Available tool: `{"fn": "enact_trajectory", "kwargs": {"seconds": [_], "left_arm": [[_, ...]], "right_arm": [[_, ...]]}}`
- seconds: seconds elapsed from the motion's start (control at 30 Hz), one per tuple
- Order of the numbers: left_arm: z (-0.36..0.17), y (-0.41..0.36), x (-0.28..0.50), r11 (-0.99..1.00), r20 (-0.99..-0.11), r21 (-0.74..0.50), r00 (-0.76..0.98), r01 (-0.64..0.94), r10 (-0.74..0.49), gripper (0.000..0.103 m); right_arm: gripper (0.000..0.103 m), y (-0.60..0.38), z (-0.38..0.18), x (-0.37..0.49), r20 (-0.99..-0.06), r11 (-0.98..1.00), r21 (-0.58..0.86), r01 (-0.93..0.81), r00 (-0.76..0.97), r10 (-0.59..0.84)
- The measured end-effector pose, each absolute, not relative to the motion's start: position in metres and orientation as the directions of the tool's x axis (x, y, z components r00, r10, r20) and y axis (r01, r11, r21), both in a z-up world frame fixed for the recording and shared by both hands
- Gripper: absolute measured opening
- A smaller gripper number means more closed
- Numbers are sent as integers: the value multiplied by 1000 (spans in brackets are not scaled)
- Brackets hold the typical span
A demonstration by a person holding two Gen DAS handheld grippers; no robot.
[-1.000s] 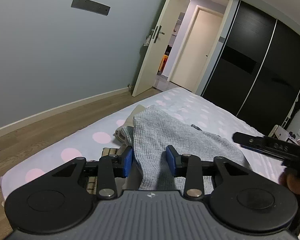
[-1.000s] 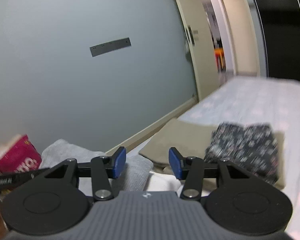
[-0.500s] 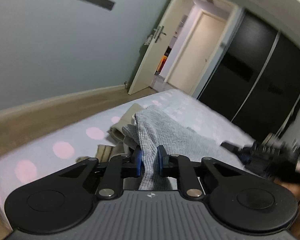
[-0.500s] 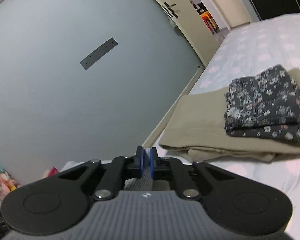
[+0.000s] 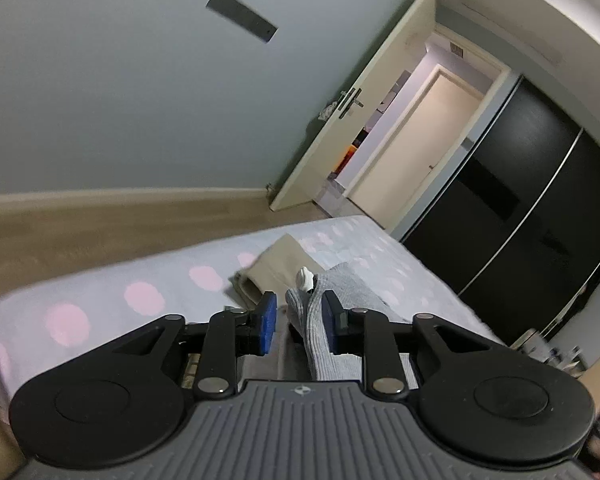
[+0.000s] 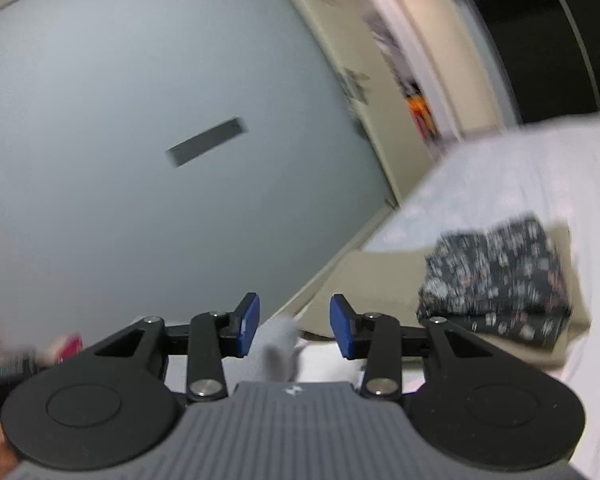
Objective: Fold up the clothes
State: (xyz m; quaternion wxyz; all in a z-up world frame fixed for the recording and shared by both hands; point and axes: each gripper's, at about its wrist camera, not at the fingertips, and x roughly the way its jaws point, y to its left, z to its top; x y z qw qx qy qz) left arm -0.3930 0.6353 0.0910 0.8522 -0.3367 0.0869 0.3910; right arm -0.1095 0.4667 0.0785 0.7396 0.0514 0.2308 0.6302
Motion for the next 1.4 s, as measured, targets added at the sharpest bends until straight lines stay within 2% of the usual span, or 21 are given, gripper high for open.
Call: {"fn": "enact_trajectory", "kwargs": {"seconds": [0.07, 0.23, 0.33, 0.43, 0.53, 0.6, 0.67, 0.77, 0.9, 1.1, 1.4], "left_arm": [[100, 622, -395, 477, -405, -484, 671, -733, 621, 37], [114, 585, -401, 535, -403, -434, 687, -725, 605, 42], [112, 560, -400, 550, -458, -337, 643, -764, 613, 52], [105, 542, -399, 526, -519, -256, 574, -811, 634, 52], [107, 531, -394, 496, -557, -201, 515, -845, 651, 54], [113, 522, -390, 473, -571, -149, 466, -869, 676, 62], [117, 513, -387, 451, -580, -116, 429, -885, 693, 72], [122, 498, -384, 421, -606, -87, 384, -903, 697, 75], [123, 482, -378, 385, -639, -2, 298, -923, 709, 75], [124, 465, -381, 284, -613, 106, 162, -953, 774, 75], [137, 448, -364, 275, -586, 74, 181, -959, 790, 76]], "right_arm": [[43, 450, 78, -136, -264, 151, 264, -953, 79, 961], [43, 408, 74, -208, -243, 36, -17, -999, 39, 969], [54, 388, 80, -228, -277, 4, -117, -993, 37, 960], [67, 369, 93, -237, -328, 20, -183, -983, 80, 941], [79, 354, 109, -229, -358, 67, -150, -986, 118, 926], [88, 348, 121, -222, -372, 108, -106, -989, 140, 918], [90, 346, 130, -222, -370, 145, -81, -986, 165, 914], [101, 342, 135, -228, -338, 202, -66, -977, 213, 917], [102, 346, 124, -235, -376, 233, -57, -971, 237, 896], [102, 354, 112, -232, -451, 301, 32, -953, 255, 855], [102, 339, 123, -217, -440, 318, 101, -943, 245, 864]]}}
